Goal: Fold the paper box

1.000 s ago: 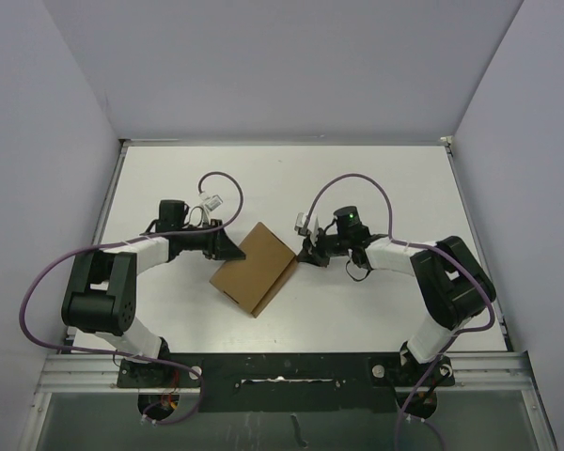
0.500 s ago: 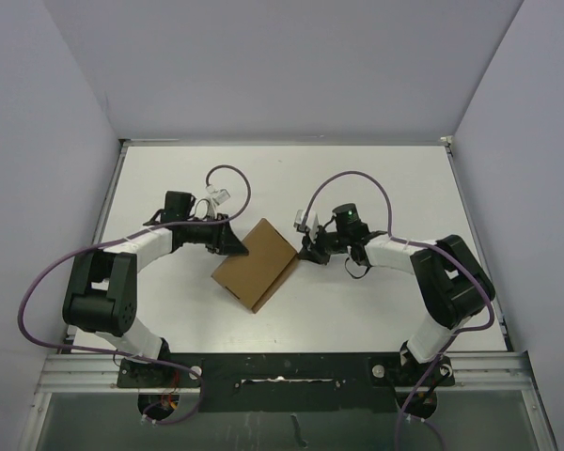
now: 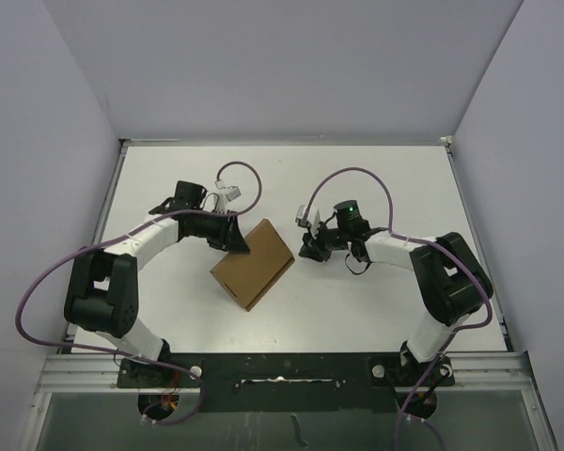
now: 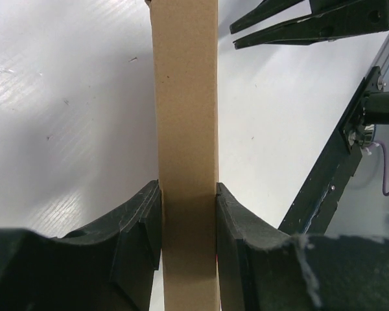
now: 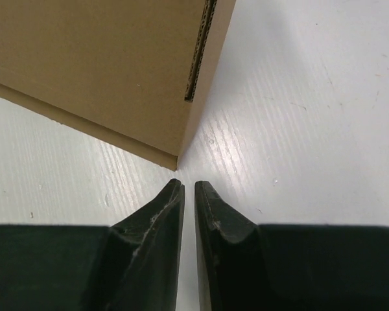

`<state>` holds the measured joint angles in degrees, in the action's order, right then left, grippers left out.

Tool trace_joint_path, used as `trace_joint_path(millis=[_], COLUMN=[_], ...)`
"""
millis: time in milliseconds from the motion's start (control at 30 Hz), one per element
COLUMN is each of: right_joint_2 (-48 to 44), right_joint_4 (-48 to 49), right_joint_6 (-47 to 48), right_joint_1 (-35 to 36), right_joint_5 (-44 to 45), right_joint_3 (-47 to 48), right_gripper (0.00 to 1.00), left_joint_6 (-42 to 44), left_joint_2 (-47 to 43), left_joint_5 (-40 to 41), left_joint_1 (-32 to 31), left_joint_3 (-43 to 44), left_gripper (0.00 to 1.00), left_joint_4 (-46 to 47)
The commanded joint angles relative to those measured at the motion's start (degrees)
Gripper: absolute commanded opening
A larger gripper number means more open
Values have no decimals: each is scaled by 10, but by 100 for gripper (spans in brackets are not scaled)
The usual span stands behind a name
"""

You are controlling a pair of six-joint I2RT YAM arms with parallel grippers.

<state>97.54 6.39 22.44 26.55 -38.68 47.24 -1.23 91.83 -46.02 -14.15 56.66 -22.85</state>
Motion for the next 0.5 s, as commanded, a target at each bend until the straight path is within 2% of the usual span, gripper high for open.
trace_joint_path(millis=[0, 200, 333, 400, 467], right_joint_2=[-5, -48, -93, -129, -140], right_joint_4=[0, 0, -5, -10, -11], right_joint_6=[-7, -28, -42, -52, -60], right_joint_1=[-10, -49, -99, -146, -167], right_joint_5=[-27, -72, -104, -125, -133], right_joint_3=[28, 29, 29, 27, 25], right_gripper=[18, 20, 20, 20, 20], left_joint_6=[33, 42, 40, 31, 24], left_joint_2=[18, 8, -8, -29, -36], left_joint_5=[46, 88, 178, 267, 305], left_joint_1=[-6, -21, -66, -117, -136], left_joint_3=[34, 47, 56, 48, 44], left_gripper=[0, 0, 0, 0, 0], left_joint_4=[-35, -61, -90, -95, -99])
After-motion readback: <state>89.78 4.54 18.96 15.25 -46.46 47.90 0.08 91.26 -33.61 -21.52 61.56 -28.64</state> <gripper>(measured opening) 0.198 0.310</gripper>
